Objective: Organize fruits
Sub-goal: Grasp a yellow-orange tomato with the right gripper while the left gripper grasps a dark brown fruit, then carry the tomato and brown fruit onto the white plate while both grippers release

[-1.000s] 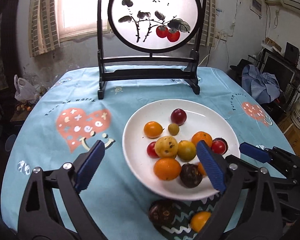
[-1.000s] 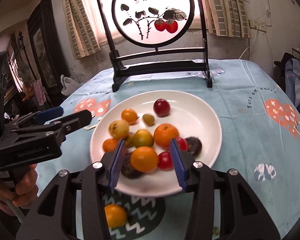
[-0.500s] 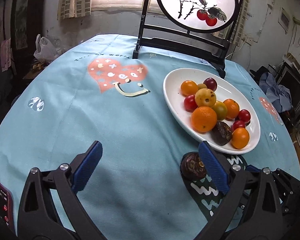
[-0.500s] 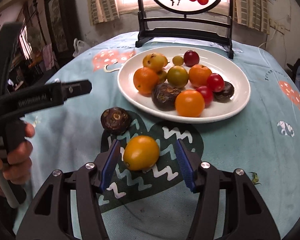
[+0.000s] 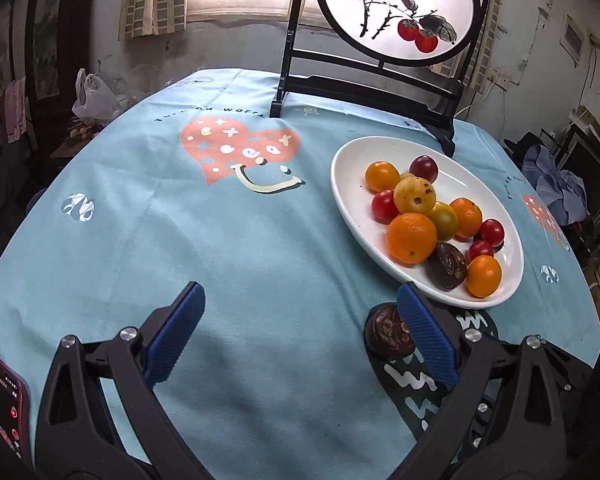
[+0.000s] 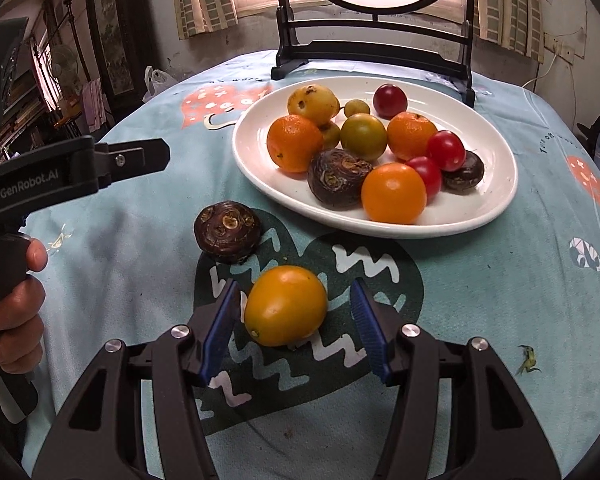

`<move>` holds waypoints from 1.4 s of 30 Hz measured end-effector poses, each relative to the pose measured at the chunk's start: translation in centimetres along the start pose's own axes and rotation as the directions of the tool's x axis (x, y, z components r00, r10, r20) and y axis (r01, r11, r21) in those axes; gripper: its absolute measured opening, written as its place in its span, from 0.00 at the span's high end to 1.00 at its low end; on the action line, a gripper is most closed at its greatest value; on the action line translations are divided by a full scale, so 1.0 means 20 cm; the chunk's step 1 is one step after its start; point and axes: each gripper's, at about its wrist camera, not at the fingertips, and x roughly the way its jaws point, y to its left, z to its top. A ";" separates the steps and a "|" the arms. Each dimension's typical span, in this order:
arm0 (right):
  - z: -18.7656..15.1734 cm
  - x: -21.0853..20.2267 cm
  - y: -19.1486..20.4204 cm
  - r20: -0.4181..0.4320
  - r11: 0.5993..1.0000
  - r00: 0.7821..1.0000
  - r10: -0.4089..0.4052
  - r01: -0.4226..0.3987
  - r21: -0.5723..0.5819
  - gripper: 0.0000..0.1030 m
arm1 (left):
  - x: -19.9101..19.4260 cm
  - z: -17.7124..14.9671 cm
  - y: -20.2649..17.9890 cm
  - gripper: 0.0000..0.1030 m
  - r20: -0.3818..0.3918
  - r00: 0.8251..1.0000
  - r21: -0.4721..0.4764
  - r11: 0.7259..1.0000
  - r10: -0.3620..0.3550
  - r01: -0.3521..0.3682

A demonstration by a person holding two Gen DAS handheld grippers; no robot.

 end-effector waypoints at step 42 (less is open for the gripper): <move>0.04 -0.27 -0.25 0.147 0.975 0.989 0.025 -0.056 0.216 0.62 | 0.24 -0.17 -0.36 0.42 -0.170 0.983 0.324 0.939 -0.067 0.120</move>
